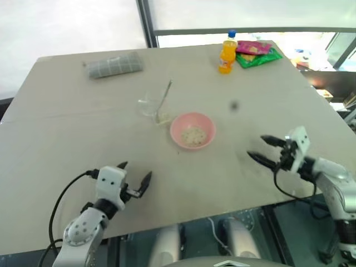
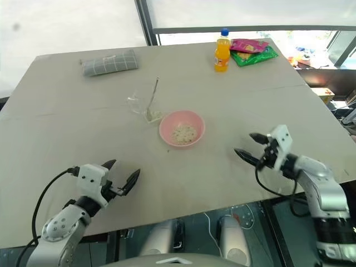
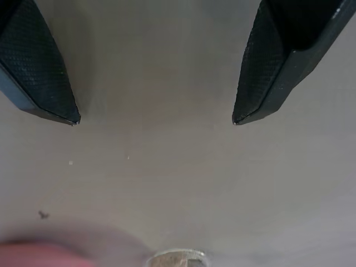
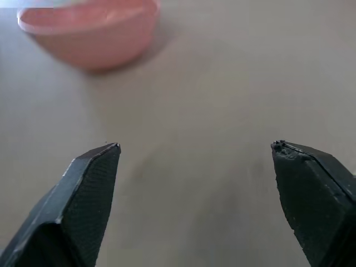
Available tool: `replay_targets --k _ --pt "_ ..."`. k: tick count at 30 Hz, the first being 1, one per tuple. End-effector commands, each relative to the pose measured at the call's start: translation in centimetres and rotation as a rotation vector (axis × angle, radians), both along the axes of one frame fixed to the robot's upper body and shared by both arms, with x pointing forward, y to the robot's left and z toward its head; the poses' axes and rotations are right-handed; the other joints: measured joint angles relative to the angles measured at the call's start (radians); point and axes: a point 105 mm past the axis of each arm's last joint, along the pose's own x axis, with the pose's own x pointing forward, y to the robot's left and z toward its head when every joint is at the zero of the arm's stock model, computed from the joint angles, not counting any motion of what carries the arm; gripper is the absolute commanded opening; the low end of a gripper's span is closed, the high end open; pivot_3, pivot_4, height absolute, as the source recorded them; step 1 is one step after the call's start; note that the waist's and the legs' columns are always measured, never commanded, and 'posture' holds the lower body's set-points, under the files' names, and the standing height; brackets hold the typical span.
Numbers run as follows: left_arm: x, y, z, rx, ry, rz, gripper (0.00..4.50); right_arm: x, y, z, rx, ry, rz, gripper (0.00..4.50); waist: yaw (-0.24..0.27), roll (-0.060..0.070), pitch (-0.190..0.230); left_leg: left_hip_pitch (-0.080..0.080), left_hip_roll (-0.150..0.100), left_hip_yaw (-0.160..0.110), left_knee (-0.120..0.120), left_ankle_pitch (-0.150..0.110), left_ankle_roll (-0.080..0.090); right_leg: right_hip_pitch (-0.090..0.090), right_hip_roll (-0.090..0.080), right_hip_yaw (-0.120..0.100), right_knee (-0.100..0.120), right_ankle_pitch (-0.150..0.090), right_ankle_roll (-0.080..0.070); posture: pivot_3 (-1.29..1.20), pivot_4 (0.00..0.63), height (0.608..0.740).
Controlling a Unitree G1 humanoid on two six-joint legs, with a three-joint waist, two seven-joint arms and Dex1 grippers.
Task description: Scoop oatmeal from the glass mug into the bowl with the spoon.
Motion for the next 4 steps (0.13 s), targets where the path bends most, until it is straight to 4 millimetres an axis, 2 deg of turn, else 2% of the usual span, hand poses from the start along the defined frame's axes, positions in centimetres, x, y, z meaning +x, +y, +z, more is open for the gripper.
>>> replay_targets --k 1,4 --pt "-0.88 -0.22 0.63 0.011 -0.001 -0.040 4.50 -1.04 -0.96 1.00 0.002 -0.058 0.048 4.47 -0.004 0.000 0.000 0.000 0.000 0.000 0.000 0.000 0.000 0.000 0.000 0.000 0.000 0.000 0.000 0.00 0.150 0.740" --pt "-1.26 0.03 0.43 0.018 0.017 -0.043 4.50 -1.18 -0.91 0.80 0.016 -0.057 0.052 4.47 -0.006 0.000 0.000 0.001 0.001 0.000 0.000 0.000 0.000 0.000 0.001 0.002 0.000 0.000 0.000 0.00 0.150 0.740"
